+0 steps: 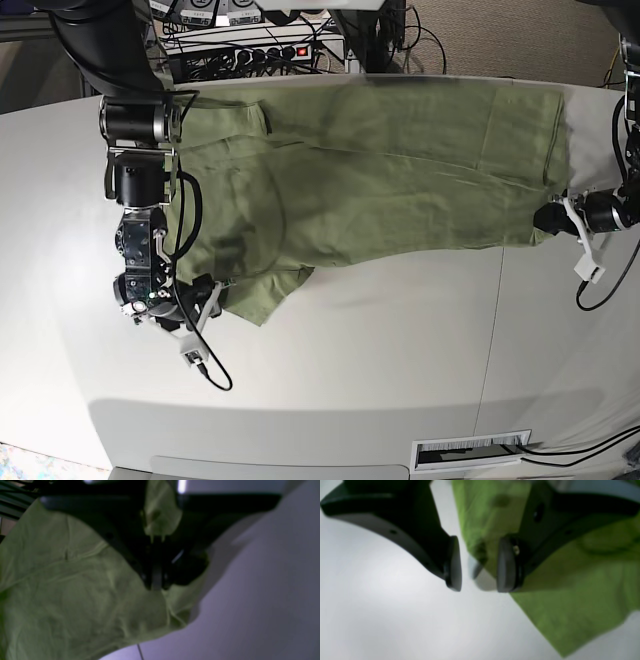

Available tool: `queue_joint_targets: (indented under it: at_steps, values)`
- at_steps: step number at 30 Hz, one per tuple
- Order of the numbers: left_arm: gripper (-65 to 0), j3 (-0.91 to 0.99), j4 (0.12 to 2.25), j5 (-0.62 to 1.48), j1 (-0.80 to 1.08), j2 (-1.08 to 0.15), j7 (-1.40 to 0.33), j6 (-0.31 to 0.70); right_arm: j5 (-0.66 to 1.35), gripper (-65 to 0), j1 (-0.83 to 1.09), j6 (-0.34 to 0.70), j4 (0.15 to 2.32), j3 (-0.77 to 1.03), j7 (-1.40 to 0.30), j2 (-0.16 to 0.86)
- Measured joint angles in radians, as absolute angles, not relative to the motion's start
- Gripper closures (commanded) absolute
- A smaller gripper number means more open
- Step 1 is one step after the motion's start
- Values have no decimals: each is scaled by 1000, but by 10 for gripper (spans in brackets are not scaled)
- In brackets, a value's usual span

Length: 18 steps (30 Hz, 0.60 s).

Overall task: Fold the T-shirt properly
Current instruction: 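Reach the right gripper to the hem corner and grasp it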

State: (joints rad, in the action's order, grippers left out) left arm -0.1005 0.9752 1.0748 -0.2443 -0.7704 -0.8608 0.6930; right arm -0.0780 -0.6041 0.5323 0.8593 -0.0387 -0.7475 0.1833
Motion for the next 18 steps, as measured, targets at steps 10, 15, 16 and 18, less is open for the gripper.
queue_joint_targets:
  at_steps: [10, 15, 16, 18]
  values:
    - [0, -101, 975, 1075, -244, -770, -861, 693, -47, -247, -609, 527, 790, -35, -737, 186]
    - [0, -101, 975, 1076, -244, -770, -861, 693, 56, -244, -610, 517, 792, -35, -840, 189]
    - [0, -101, 975, 1075, -244, -770, -861, 693, 73, -239, -614, 518, 794, -35, -873, 189]
    - [0, -101, 975, 1075, -244, -770, -861, 693, 103, -187, -618, 519, 794, -35, -920, 190]
